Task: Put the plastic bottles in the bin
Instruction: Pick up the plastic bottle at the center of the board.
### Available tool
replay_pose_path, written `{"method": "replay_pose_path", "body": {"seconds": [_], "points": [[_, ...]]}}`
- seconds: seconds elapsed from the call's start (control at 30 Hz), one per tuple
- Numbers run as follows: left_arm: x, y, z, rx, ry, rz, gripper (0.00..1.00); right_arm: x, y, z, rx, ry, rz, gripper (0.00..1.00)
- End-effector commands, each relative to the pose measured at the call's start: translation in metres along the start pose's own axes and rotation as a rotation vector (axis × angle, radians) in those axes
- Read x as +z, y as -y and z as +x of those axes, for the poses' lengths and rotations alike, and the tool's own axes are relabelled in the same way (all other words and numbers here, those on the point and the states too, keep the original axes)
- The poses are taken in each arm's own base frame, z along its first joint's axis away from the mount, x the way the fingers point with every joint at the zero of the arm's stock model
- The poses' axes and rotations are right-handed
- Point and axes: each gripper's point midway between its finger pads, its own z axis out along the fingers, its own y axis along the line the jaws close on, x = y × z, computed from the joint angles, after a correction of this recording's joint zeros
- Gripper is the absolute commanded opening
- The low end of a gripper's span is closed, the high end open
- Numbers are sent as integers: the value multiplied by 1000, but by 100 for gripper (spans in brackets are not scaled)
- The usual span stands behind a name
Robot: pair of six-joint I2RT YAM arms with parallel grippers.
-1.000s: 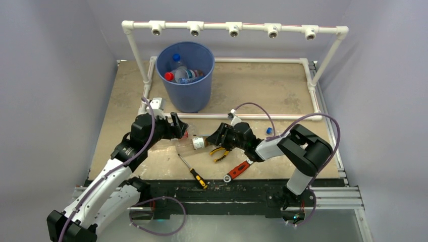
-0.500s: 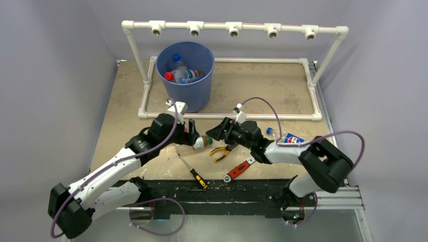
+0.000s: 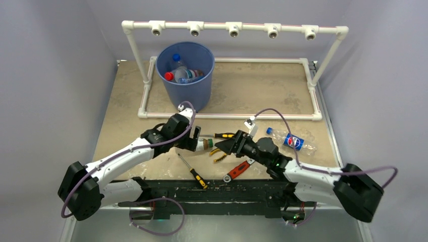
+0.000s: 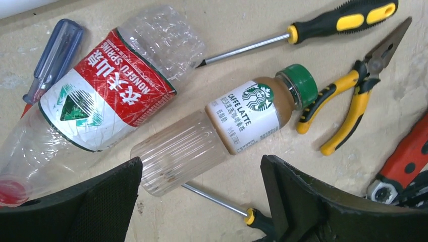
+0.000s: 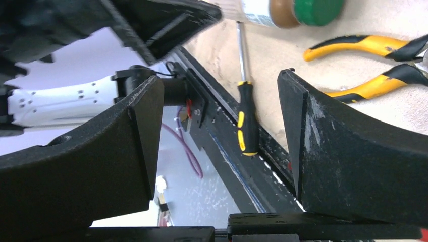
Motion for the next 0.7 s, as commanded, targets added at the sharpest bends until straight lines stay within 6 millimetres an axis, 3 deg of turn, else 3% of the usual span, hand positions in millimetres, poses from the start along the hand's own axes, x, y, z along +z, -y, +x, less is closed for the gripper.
{"method": "replay_pose_path", "body": {"seconds": [0.0, 0.3, 0.53, 0.67], "points": [[-12, 15, -20, 140, 27, 61, 88, -25, -18, -24, -77, 103, -40, 80], [-2, 30, -10, 492, -93, 76, 87, -66, -24, -32, -128, 152, -68, 80], [4, 45, 5, 730, -134, 126, 85, -74, -24, -32, -162, 149, -61, 81], [12, 44, 1, 796, -107, 112, 86, -74, -24, -33, -174, 154, -61, 81]]}}
